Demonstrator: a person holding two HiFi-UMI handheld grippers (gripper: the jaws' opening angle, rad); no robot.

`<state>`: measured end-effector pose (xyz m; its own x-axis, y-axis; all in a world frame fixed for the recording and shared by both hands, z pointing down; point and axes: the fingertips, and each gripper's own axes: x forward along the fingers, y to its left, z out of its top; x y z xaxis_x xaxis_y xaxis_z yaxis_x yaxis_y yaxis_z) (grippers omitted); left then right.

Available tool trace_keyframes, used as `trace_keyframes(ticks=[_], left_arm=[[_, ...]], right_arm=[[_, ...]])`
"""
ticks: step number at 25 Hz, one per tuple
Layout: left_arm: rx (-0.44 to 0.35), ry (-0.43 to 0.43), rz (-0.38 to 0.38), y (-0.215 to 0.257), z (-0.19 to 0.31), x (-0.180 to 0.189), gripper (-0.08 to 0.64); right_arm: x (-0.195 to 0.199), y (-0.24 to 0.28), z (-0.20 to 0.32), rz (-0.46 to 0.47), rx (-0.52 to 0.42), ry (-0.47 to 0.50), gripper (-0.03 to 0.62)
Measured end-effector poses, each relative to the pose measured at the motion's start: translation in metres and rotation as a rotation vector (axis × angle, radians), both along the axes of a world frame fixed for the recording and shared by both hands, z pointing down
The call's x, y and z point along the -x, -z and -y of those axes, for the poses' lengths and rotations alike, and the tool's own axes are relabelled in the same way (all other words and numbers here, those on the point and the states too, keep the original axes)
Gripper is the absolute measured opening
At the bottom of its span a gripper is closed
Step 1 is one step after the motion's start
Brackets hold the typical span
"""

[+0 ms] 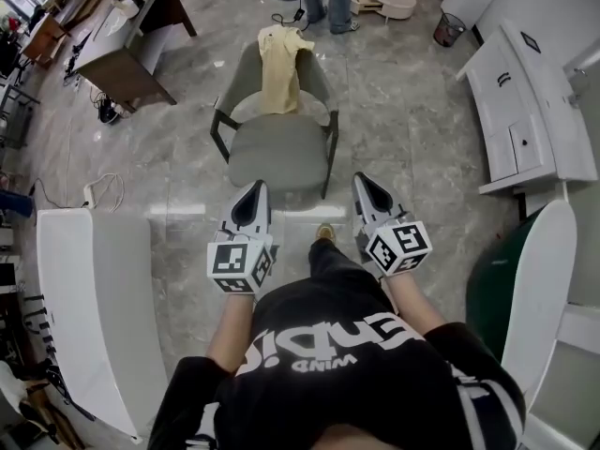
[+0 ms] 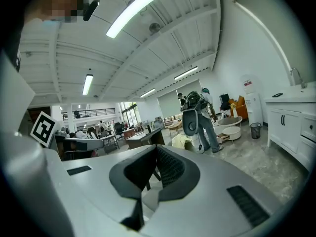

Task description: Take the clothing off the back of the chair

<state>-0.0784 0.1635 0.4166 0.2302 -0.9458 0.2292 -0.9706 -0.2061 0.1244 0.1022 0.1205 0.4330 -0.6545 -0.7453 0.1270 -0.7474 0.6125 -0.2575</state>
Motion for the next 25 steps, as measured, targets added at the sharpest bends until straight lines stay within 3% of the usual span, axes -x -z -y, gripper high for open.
trace_keyframes(ticks=[15,25], left_arm=[[-0.004,0.099,0.018,0.004,0.129,0.005,0.015],[-0.027,0.108,0.021,0.002,0.206,0.025,0.015]], right_arm=[[0.005,0.002,0.14,0.004,-0.001,0.089,0.014],[0.014,0.001,0.208,0.002,-0.005,0.062,0.014]])
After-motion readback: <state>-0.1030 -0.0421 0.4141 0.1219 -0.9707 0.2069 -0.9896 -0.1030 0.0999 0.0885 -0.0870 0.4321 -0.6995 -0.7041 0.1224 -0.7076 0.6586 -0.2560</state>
